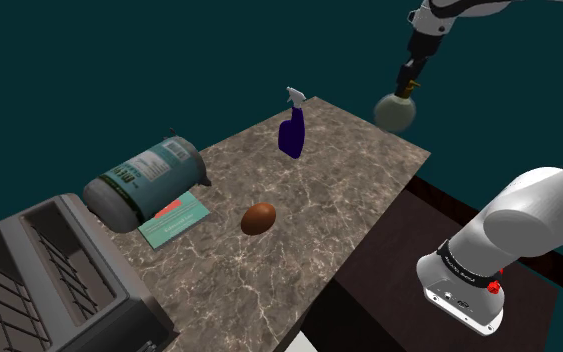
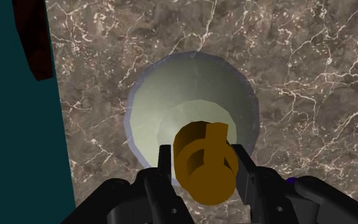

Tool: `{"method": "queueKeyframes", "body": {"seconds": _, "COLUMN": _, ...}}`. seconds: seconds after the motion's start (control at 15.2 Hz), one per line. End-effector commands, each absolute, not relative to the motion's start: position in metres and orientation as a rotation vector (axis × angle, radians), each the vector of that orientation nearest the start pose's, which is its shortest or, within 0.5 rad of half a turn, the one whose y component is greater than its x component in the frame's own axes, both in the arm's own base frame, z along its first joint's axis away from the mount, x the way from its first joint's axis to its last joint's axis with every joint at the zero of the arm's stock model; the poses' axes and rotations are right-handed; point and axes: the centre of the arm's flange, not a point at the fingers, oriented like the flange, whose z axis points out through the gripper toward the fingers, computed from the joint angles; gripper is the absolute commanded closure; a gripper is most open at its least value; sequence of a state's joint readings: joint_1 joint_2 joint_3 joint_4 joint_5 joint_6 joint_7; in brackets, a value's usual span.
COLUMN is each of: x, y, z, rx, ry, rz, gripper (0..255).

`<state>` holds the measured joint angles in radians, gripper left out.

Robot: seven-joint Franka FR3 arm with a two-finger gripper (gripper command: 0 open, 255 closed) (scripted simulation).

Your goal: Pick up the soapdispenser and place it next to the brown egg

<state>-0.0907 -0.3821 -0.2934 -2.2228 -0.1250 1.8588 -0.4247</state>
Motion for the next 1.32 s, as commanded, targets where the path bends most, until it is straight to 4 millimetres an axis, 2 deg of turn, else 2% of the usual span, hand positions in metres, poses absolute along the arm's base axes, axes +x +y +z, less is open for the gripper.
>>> {"method": "queueKeyframes", "body": {"seconds": 0.0, "x": 0.404, "y": -0.186, "z": 0.532, "rx": -3.151, "ry": -0.151, "rz": -0.001, "gripper": 255}}
{"method": "queueKeyframes", "body": {"seconds": 1.19, "x": 0.404, "y": -0.186, "z": 0.623, "rx": -3.151, "ry": -0.151, "rz": -0.001, "gripper": 255}}
{"method": "queueKeyframes", "body": {"seconds": 1.25, "x": 0.407, "y": -0.173, "z": 0.623, "rx": -3.151, "ry": -0.151, "rz": -0.001, "gripper": 255}}
